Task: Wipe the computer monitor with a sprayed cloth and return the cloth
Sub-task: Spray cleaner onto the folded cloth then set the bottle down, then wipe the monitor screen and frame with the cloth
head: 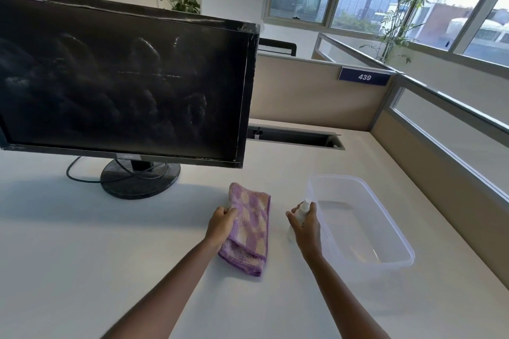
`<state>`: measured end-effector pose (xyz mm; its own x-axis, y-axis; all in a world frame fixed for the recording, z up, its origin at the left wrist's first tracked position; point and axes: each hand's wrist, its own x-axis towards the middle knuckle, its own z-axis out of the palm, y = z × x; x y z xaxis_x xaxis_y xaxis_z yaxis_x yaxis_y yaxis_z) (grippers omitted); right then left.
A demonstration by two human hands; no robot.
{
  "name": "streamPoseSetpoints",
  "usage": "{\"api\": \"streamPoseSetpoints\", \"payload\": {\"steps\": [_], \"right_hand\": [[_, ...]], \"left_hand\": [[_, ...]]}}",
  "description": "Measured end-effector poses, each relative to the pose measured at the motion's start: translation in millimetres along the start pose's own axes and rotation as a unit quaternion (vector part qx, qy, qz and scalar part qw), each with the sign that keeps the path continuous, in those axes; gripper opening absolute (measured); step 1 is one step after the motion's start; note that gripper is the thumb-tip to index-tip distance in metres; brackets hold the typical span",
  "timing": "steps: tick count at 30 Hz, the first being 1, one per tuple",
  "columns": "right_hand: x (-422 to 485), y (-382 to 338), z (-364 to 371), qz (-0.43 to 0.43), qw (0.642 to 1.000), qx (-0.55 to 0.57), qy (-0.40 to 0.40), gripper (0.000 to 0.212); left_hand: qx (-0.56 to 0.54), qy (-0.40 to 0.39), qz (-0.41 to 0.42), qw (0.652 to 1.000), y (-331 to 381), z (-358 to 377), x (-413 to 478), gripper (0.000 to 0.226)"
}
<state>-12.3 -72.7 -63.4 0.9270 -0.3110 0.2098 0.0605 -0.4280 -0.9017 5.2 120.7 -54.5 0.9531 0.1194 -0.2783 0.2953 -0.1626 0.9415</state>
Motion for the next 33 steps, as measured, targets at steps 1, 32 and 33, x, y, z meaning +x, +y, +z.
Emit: {"api": "streamPoseSetpoints", "payload": {"steps": [1, 32, 33], "right_hand": [[0, -1, -1, 0.003, 1.0, 0.002, -0.004, 0.029], [-116, -121, 137, 0.284, 0.789, 0.497, -0.223, 0.063], [-118, -130, 144, 0.293, 0.773, 0.513, -0.231, 0.065]], "left_hand": [[-0.002, 0.002, 0.001, 1.0, 0, 0, -2, 0.03], [-0.158, -0.121, 0.021, 0.98, 28, -174, -46, 0.019], [-0.156, -0.124, 0.024, 0.98, 25, -185, -47, 0.017]]}}
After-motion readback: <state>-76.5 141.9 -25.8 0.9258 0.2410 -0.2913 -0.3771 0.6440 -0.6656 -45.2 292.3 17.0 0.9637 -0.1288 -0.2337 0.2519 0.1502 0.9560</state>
